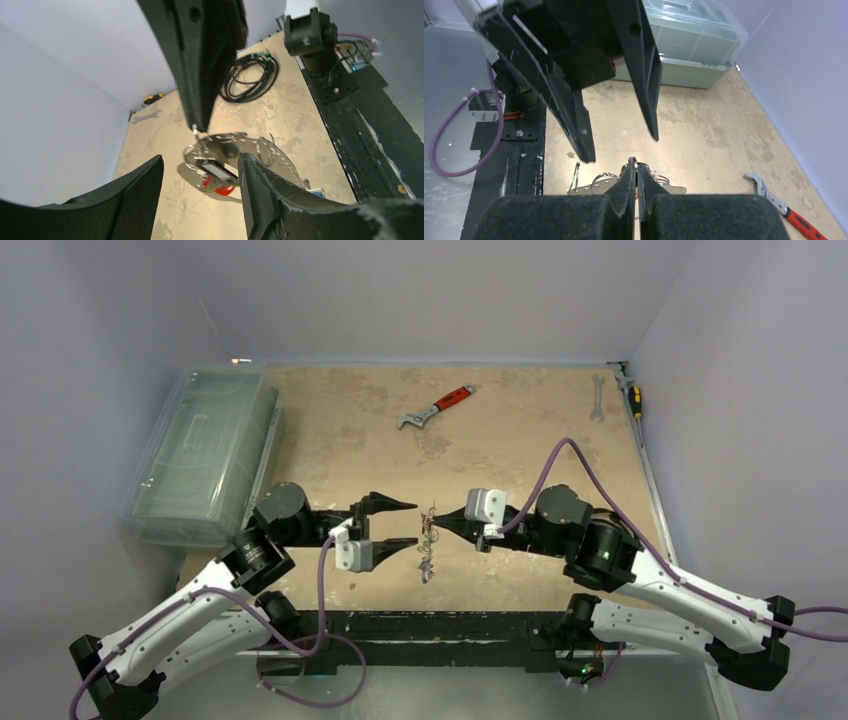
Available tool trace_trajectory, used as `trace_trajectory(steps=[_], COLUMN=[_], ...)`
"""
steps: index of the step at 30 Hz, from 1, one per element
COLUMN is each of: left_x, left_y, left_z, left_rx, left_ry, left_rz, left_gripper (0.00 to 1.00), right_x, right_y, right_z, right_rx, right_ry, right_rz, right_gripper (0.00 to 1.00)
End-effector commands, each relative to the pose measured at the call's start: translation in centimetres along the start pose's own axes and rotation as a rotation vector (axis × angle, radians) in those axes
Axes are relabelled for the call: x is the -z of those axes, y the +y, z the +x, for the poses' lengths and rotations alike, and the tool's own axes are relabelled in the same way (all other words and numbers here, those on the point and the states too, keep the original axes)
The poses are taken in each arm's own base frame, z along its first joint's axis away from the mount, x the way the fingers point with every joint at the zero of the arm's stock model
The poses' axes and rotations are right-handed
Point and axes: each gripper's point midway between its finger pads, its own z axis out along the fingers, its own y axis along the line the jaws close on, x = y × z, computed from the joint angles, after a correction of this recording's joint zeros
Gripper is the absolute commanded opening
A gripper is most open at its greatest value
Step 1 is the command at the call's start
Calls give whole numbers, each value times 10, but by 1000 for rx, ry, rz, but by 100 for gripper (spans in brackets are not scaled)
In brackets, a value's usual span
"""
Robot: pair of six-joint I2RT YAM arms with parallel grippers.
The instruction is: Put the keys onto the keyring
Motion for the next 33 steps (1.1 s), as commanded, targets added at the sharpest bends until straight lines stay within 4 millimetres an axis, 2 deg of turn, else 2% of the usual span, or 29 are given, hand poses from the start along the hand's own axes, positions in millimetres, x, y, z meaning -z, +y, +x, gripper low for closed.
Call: trace_trajectory(steps=[1, 6, 13, 23, 33], left_x=[3, -6, -12, -17, -19], left_y=[15, 9, 7, 7, 6], left_z=[-16, -24, -22, -18, -14], left_rx=[34, 123, 169, 198, 207], left_ry=[-55, -116, -140, -145, -138], left_rz=[-74, -7, 16, 29, 37], left_gripper=[55, 46, 45, 29, 25], right_x=[6, 12, 14, 11, 9], right_y=[-4, -5, -5, -1, 1], right_z=[-27, -36, -40, -43, -42], right_rx=[41, 63, 73, 78, 77], right_ry=[-134, -205, -228, -248, -244], right_rz=[19, 45, 43, 17, 8], right_gripper=[0, 0, 0, 0, 0])
